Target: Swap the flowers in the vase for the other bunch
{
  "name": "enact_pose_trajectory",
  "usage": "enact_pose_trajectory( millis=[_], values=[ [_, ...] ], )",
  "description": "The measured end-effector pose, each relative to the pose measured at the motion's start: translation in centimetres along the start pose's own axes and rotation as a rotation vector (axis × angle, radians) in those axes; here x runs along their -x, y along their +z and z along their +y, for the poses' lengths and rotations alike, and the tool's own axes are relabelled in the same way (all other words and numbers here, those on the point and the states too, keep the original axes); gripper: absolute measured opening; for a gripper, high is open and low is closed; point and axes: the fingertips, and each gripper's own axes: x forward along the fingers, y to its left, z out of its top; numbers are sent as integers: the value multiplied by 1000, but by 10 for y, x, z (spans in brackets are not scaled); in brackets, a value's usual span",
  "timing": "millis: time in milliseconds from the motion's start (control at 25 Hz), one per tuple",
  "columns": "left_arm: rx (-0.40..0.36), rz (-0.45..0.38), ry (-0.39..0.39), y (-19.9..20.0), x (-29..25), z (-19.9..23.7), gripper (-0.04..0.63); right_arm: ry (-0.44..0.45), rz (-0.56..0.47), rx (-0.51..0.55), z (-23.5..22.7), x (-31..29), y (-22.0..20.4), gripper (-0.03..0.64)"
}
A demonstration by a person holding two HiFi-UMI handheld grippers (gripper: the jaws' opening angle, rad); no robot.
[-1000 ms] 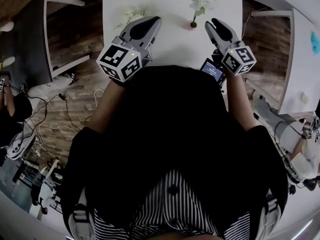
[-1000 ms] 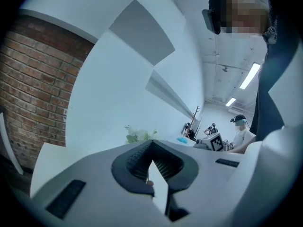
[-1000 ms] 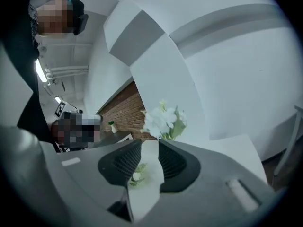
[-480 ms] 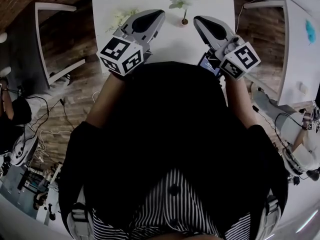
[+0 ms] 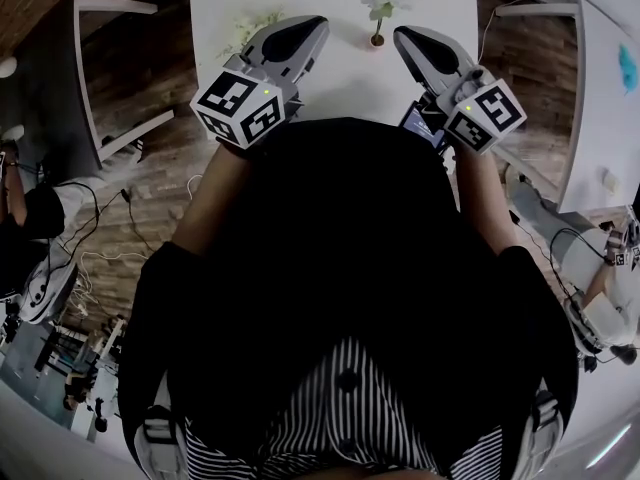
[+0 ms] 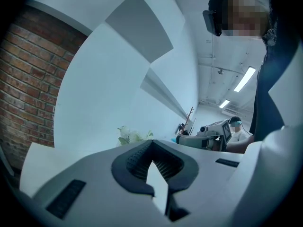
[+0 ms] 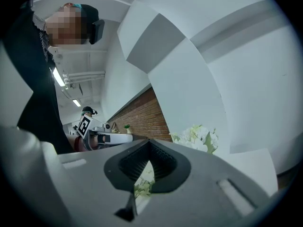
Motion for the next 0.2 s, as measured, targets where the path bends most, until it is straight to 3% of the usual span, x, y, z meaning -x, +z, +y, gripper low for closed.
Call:
enact_pose_trajectory(
  millis=[200],
  values=[
    [4,7,7,-5,3,4,6,-3,2,0,0,-1,-3,0]
  ],
)
